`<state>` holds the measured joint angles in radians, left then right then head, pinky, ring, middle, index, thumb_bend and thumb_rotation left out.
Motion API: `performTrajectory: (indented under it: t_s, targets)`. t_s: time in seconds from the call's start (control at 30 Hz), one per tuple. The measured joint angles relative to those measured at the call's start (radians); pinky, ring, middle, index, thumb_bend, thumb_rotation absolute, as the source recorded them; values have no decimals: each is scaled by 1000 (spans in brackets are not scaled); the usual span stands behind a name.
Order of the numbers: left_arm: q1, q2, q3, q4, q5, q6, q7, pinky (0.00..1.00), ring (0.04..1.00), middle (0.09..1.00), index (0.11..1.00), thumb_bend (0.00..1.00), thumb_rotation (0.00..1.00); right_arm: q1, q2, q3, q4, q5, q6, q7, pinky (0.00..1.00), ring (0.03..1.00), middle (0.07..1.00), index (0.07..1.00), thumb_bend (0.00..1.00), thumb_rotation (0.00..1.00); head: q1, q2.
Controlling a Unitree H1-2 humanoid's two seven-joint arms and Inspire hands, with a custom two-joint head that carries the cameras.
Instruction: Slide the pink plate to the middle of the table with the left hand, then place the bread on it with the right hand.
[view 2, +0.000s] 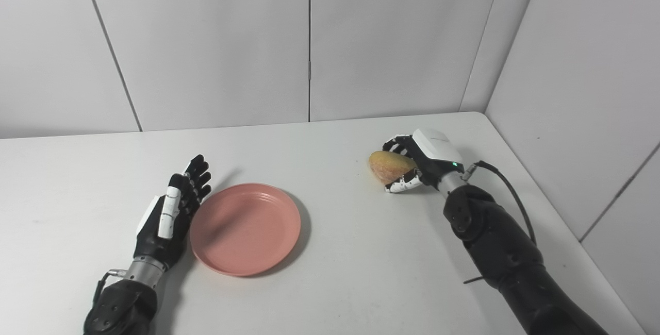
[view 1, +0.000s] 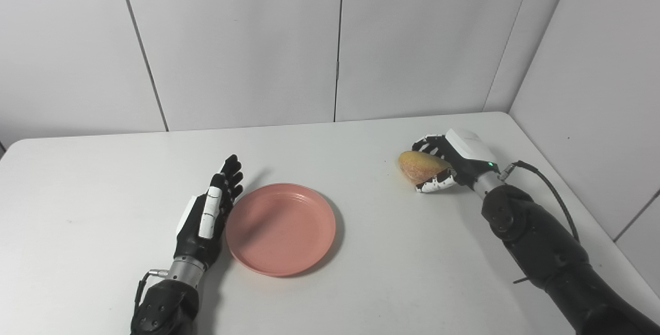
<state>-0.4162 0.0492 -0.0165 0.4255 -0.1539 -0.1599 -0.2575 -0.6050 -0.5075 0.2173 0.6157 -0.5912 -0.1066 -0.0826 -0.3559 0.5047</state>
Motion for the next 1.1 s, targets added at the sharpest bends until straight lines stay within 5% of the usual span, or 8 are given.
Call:
performTrajectory:
  t_s: [0.43,0.67,1.1]
  targets:
    - [13,-7,-5,-22,2,20,4,1000,1000,1000,960,756,1000,22,34,-56,-121,28,0,-58,386,435,469,525,513,0,18,9]
    - [17,-11,-10,-30,15,27,15,1000,1000,996,961,770,1000,47,118,-101,-275,91,1,-58,340,387,480,546,508,0,67,23]
    - [32,-20,-20,-58,29,66,27,1000,1000,995,957,800,1000,59,260,-72,-476,122,20,35,331,390,481,553,507,0,95,38]
